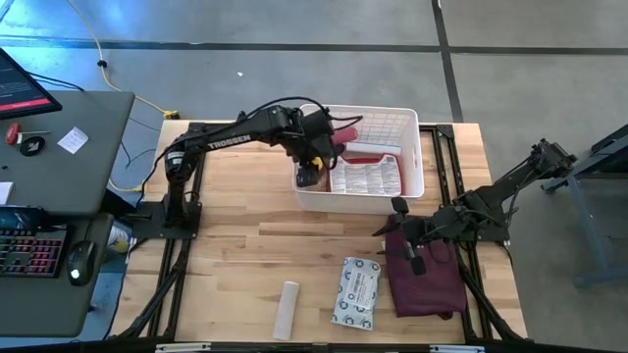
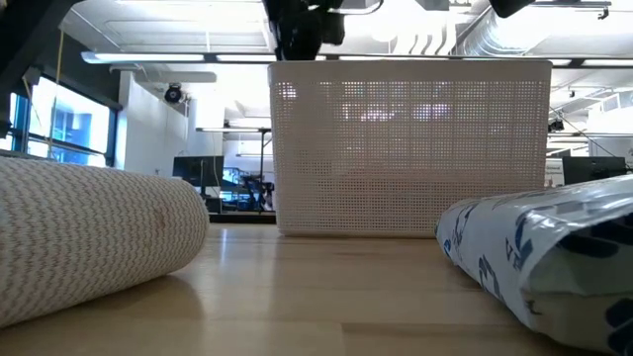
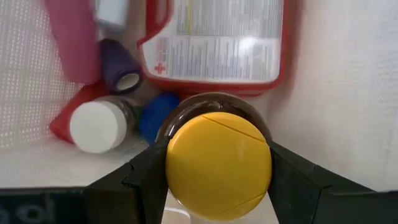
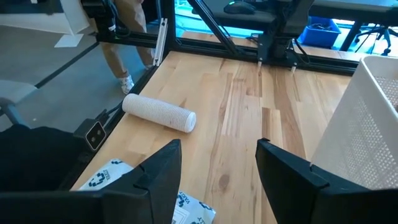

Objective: Pick & place medical supplies in basket/bin
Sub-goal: Put the yellow medicine bottle into the white container

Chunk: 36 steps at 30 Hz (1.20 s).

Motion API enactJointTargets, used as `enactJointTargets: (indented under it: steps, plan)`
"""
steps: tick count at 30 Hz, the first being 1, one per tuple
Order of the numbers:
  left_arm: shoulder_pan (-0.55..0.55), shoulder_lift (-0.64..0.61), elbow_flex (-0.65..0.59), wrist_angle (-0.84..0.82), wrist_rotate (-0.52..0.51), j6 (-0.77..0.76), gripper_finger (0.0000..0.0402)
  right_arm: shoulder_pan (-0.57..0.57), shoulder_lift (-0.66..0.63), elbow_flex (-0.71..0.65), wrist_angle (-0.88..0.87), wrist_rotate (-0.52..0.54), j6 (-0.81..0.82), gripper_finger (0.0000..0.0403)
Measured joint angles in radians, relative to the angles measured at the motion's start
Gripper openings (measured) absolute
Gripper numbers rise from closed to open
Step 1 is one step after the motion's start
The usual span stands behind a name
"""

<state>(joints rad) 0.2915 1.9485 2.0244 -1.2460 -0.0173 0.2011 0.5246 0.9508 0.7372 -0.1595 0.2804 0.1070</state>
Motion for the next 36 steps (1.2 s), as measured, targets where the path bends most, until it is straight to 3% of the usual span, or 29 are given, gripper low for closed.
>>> enactJointTargets:
  steps: [14,20,31,36]
  plan:
    - [0.003,-0.005,0.048,-0.011,-0.052,-0.007,0.0253,0.000,0.000,0.000,-0.002,0.002,0.000,0.0196]
    - [-0.034,-0.029,0.049,0.031,0.185,-0.003,0.0253,0.000,0.000,0.000,-0.020,0.002,-0.002,0.0197]
    - [-0.056,-0.038,0.046,-0.032,0.199,-0.033,0.0253,0.000,0.000,0.000,-0.017,0.001,0.016,0.0197]
    - [-0.056,-0.039,-0.019,0.002,0.215,-0.041,0.0253,0.000,0.000,0.000,-0.017,0.002,0.007,0.0197]
